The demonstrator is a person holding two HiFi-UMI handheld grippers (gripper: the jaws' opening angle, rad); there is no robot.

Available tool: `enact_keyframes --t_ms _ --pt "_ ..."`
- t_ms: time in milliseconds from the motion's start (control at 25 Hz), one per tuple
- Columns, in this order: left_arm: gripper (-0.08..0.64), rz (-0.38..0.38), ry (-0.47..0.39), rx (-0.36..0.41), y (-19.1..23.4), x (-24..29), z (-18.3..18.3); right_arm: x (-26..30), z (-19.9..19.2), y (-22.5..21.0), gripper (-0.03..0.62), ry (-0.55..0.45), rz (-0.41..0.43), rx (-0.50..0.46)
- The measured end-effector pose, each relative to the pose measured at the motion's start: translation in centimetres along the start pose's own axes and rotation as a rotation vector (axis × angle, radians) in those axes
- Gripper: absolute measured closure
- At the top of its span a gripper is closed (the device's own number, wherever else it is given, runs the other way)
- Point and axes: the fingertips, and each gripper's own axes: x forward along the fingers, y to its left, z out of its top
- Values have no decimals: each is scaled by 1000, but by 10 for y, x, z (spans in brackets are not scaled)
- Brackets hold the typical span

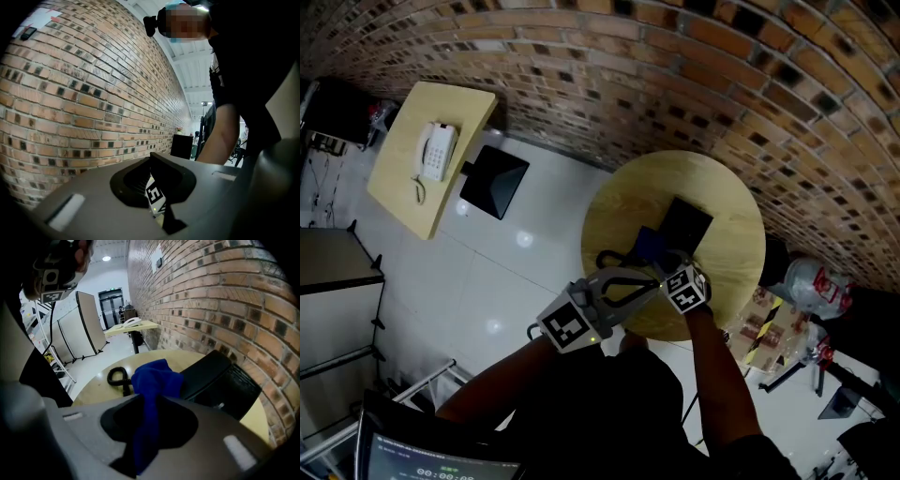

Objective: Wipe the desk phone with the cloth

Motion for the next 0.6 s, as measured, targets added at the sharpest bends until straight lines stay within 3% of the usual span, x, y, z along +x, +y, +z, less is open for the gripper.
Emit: enact_keyframes --t_ms 200,320,600 --pt "560 -24 19 -11 -7 9 -5 5 -20 33 511 23 56 6" --pt "559 -38 22 -20 -10 15 -7 -2 -21 32 511 10 47 20" --pt "560 -105 20 -21 -27 45 -7 -63 -24 -36 511 -139 -126 167"
